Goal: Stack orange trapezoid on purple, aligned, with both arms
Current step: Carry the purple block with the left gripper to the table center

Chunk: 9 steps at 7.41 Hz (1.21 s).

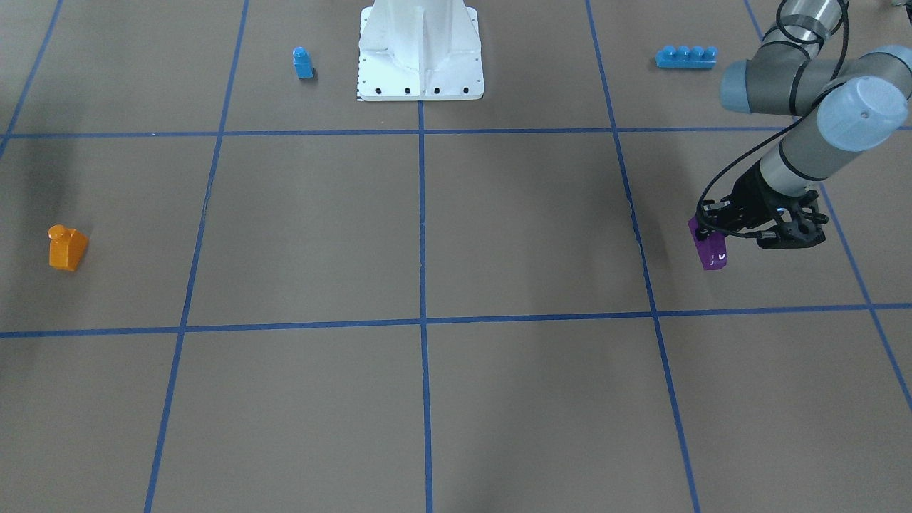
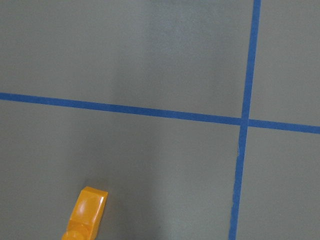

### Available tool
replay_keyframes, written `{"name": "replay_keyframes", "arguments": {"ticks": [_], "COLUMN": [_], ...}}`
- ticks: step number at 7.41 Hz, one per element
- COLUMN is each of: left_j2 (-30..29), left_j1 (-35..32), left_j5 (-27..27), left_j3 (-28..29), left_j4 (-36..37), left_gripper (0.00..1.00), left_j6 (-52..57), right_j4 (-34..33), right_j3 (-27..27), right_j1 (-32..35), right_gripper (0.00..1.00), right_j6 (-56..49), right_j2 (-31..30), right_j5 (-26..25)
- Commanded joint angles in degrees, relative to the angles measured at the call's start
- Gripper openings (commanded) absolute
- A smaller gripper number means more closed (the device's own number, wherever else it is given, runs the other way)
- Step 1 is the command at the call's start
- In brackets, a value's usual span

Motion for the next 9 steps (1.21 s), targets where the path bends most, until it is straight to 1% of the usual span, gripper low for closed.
{"name": "replay_keyframes", "arguments": {"ticks": [1, 2, 3, 4, 5, 6, 7, 9], "left_j2": [-16.0, -20.6, -26.1, -32.6, -39.4, -41.1, -41.1, -41.1], "left_j1": [9.5, 12.2, 14.4, 16.5, 19.7, 22.6, 23.1, 23.7], "left_j5": [1.5, 5.5, 6.0, 6.9, 11.5, 14.9, 14.9, 14.9], "left_j3": [-0.9, 0.6, 4.8, 11.4, 18.7, 22.2, 22.5, 24.6], "left_j4": [13.2, 13.3, 13.5, 13.4, 13.3, 12.7, 12.3, 10.9], "left_gripper": [0.00, 0.00, 0.00, 0.00, 0.00, 0.00, 0.00, 0.00], "left_j6": [-0.8, -1.6, -3.1, -8.0, -10.4, -11.7, -16.8, -18.3], "right_j4": [0.0, 0.0, 0.0, -0.1, -0.1, -0.1, -0.1, -0.1], "right_j3": [0.0, 0.0, -0.1, -0.1, -0.1, -0.1, -0.1, -0.2], "right_j1": [0.0, -0.1, -0.2, -0.2, -0.3, -0.3, -0.4, -0.4], "right_gripper": [1.00, 1.00, 1.00, 1.00, 1.00, 1.00, 1.00, 1.00], "right_j6": [0.0, -0.1, -0.1, -0.1, -0.1, -0.1, -0.1, -0.1], "right_j2": [0.1, 0.0, 0.0, 0.0, 0.0, 0.0, 0.0, 0.0], "right_j5": [0.0, 0.0, 0.0, 0.0, 0.2, 0.2, 0.2, 0.5]}}
